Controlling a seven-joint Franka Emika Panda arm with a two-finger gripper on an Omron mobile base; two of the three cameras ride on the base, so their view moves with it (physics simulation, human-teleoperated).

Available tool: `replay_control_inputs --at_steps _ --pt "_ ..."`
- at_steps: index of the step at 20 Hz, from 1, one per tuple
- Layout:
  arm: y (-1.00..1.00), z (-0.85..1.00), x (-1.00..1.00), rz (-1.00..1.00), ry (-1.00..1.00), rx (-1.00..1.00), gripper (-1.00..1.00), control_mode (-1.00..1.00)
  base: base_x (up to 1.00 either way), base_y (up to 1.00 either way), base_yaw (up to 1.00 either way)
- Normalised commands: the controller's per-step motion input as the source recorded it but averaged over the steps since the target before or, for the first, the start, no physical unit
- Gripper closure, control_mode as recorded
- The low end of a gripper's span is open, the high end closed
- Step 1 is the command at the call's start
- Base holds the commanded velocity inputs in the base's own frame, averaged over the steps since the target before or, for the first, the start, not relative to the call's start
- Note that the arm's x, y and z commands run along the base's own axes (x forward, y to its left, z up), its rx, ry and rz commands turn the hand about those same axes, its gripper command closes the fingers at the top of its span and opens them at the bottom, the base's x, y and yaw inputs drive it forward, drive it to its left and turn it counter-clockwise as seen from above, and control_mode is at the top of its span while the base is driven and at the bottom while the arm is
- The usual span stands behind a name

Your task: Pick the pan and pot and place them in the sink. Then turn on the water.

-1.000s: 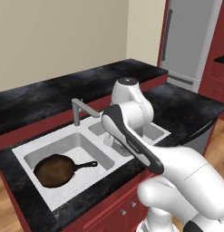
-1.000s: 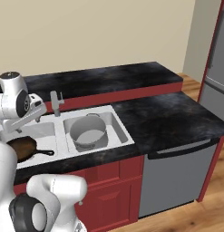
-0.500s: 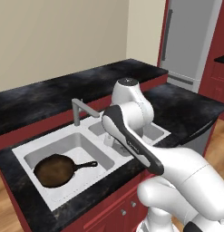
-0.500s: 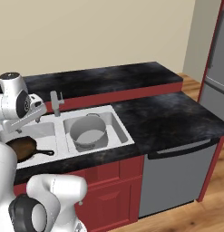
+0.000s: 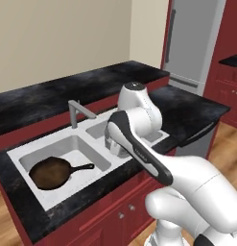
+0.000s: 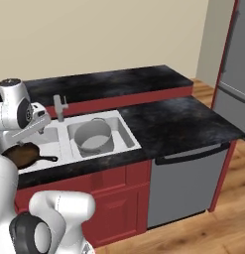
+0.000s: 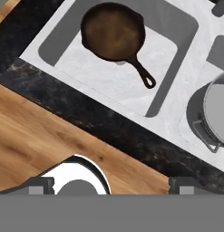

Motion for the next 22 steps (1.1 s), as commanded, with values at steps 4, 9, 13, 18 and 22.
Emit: replay_control_inputs --at_steps 4,9,13,18,22 --pt "0.00 0.00 0.00 0.00 0.00 0.00 -1.00 1.00 0.00 -0.23 0.00" --pt "0.00 0.00 0.00 0.00 0.00 0.00 -1.00 1.00 0.47 -0.23 0.04" --pt "0.00 0.00 0.00 0.00 0.00 0.00 -1.00 1.00 1.00 0.01 0.00" --pt "0.00 0.00 0.00 0.00 0.00 0.00 -1.00 1.00 0.68 0.00 -0.12" --pt "0.00 0.00 0.00 0.00 0.00 0.00 -1.00 1.00 0.09 -0.71 0.07"
